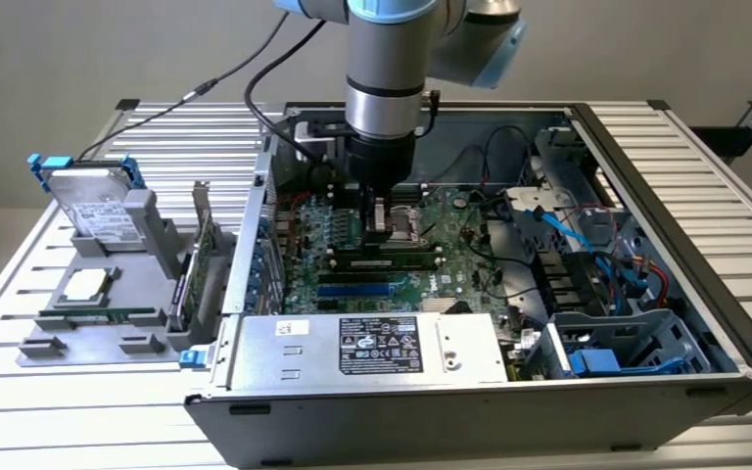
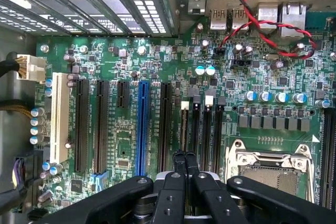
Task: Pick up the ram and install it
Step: 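Press down the ram until it locks into place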
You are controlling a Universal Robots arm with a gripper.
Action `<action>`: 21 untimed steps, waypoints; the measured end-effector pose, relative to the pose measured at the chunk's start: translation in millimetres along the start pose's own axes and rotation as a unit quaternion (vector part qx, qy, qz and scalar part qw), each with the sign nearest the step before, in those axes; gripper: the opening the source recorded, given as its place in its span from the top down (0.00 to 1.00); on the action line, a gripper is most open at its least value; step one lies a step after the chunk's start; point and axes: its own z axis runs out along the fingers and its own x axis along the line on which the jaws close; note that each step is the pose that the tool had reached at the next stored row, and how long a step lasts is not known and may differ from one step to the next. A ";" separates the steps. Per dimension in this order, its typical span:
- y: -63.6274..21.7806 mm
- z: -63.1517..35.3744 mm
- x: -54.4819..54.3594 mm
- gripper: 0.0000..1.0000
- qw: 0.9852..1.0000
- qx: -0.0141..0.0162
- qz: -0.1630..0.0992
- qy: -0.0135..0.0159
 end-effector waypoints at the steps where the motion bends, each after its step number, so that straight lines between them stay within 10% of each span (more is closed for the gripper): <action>1: -0.1 -2.1 -0.1 0.90 1.000 0.001 0.000 -0.001; 7: -3.4 -21.3 2.4 0.90 1.000 0.000 0.000 0.000; 21: -32.0 -25.0 3.5 0.90 1.000 0.000 -0.002 -0.001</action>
